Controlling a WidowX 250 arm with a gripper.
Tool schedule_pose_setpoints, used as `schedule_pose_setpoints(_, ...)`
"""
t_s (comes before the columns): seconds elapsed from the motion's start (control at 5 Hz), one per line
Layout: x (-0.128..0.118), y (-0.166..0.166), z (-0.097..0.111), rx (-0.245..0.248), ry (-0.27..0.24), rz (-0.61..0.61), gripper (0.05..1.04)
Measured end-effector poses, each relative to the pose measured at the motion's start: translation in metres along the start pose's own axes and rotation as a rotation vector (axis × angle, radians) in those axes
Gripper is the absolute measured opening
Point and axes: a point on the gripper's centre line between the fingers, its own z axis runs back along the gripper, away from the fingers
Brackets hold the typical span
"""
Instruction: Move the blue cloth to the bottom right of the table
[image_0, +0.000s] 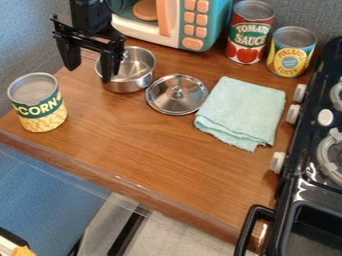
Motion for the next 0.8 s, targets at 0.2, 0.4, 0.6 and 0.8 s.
schedule_pose_setpoints(0.2, -0.001, -0.004, -0.009, -0.012, 0.03, 0.003, 1.0)
schedule_pose_setpoints(0.4, 0.016, -0.05, -0.009, -0.031, 0.019, -0.056, 1.0)
schedule_pose_setpoints(0.6, 0.03, -0.101, -0.008, -0.029, 0.017, -0.122, 1.0)
schedule_pose_setpoints(0.8, 0.047, -0.149, -0.002, -0.057, -0.016, -0.163, 1.0)
